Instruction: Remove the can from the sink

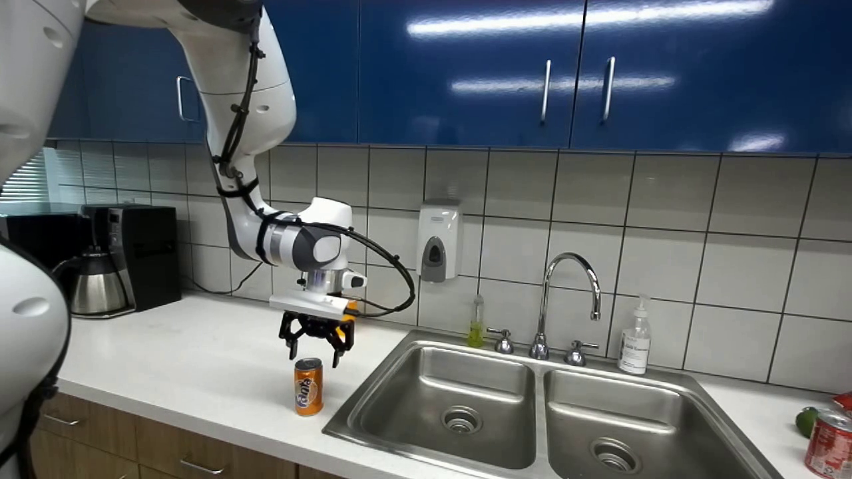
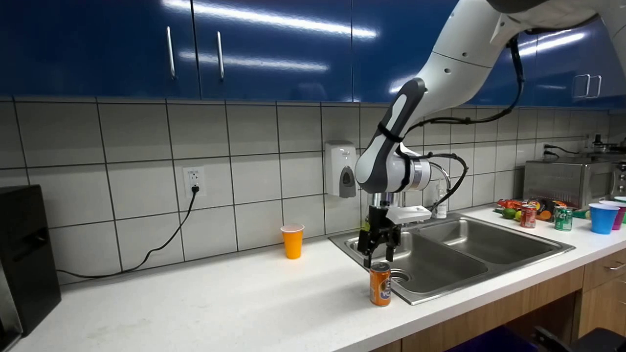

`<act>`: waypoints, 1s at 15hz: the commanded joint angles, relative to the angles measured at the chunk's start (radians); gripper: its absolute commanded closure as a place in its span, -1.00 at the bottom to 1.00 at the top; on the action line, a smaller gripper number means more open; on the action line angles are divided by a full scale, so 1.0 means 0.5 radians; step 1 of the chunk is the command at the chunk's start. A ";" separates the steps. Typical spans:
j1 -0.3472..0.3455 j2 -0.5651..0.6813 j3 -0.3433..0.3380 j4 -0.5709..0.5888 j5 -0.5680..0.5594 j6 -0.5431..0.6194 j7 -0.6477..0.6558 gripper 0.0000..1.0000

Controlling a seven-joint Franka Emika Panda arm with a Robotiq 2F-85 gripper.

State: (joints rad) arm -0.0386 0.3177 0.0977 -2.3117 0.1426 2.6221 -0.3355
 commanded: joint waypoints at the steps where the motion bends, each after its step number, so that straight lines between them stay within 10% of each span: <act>1: -0.028 -0.197 0.037 -0.077 0.010 -0.103 -0.040 -1.00; 15: 0.032 -0.373 -0.008 -0.115 0.006 -0.185 0.000 -1.00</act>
State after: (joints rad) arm -0.0358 0.1320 0.1062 -2.3713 0.1437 2.5330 -0.3355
